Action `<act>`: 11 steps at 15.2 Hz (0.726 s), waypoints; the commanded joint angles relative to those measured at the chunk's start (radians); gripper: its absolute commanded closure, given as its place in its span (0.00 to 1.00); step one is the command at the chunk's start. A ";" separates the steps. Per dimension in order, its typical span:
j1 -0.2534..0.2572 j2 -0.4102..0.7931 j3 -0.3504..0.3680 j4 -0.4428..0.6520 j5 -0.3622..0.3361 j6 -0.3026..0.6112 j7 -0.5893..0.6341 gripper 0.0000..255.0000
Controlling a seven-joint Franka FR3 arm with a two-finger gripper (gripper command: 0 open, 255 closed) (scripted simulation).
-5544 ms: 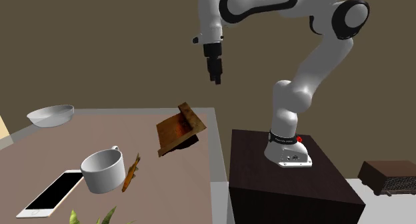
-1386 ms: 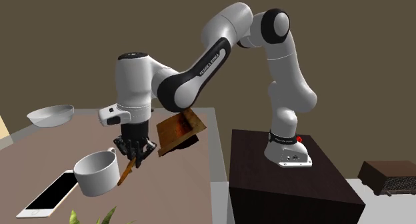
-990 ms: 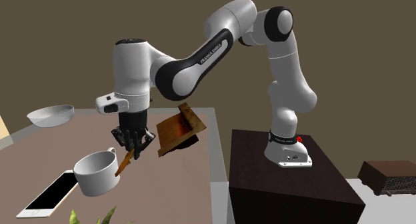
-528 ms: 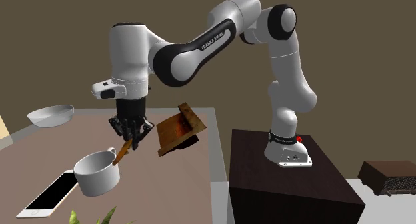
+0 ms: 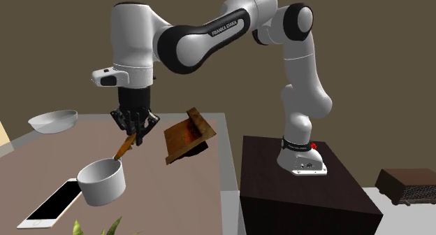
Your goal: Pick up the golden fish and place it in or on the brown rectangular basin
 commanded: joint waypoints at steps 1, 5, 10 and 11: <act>-0.001 -0.008 0.001 0.020 0.005 -0.027 -0.006 1.00; 0.000 -0.016 0.003 0.062 0.011 -0.077 -0.014 1.00; -0.048 -0.124 -0.007 -0.068 0.053 -0.043 -0.073 1.00; -0.062 -0.158 -0.012 -0.112 0.067 -0.029 -0.094 1.00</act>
